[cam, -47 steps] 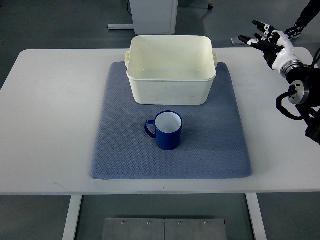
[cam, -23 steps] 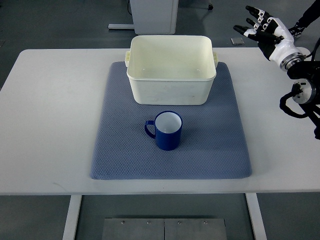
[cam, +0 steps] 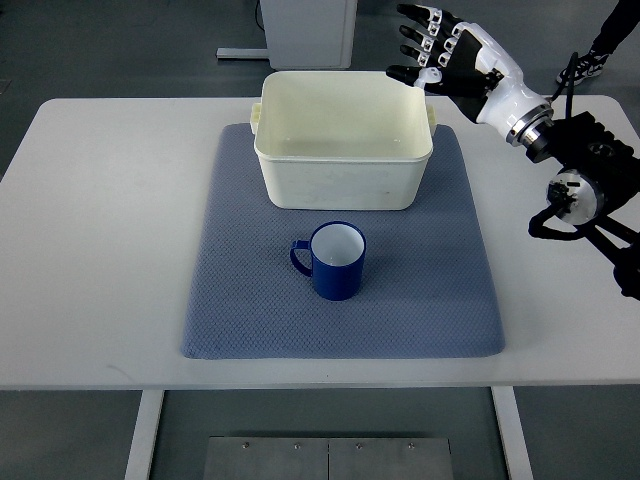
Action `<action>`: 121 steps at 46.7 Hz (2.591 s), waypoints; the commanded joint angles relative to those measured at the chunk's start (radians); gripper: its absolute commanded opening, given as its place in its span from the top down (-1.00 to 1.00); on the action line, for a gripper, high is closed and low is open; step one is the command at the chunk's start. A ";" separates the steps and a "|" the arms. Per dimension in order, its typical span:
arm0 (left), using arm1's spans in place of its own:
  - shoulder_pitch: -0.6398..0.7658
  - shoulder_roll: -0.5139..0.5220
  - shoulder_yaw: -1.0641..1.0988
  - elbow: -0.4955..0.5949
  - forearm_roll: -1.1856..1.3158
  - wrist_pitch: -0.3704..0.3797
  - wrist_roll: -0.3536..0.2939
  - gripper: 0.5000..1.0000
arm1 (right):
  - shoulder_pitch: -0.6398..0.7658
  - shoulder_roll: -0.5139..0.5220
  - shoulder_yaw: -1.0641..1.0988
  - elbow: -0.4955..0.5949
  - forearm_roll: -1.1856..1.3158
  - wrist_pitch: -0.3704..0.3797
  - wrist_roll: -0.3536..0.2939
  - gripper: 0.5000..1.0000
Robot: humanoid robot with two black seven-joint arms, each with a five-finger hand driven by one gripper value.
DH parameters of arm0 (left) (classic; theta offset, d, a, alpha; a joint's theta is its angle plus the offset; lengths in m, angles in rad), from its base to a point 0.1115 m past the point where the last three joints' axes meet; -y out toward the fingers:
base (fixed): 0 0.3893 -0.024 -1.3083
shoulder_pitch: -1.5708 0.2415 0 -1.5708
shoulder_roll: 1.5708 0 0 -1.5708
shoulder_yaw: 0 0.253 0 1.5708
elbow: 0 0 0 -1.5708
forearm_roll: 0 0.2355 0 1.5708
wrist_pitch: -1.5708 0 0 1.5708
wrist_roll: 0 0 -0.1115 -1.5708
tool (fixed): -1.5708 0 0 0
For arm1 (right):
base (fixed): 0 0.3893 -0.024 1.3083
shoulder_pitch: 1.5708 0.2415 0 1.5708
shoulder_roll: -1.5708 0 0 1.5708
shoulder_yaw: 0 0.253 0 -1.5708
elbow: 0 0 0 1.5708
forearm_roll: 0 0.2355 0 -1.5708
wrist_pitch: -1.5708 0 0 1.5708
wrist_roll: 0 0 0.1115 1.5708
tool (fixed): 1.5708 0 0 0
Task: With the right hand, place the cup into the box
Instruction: 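Swing the right hand over the mat and lower it toward the blue mug, then close the right hand's fingers around the blue mug's body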
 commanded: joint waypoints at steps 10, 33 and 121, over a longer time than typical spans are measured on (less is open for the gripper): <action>0.000 0.000 0.001 0.000 0.000 0.000 0.000 -1.00 | -0.008 -0.001 -0.033 0.172 -0.119 0.003 0.001 -0.97; 0.000 0.000 0.001 0.000 0.000 0.000 0.000 -1.00 | -0.054 0.055 -0.159 0.202 -0.323 0.000 0.031 -0.97; 0.000 0.000 0.000 0.000 0.000 0.000 0.000 -1.00 | -0.109 0.112 -0.328 -0.036 -0.396 -0.023 0.192 -0.97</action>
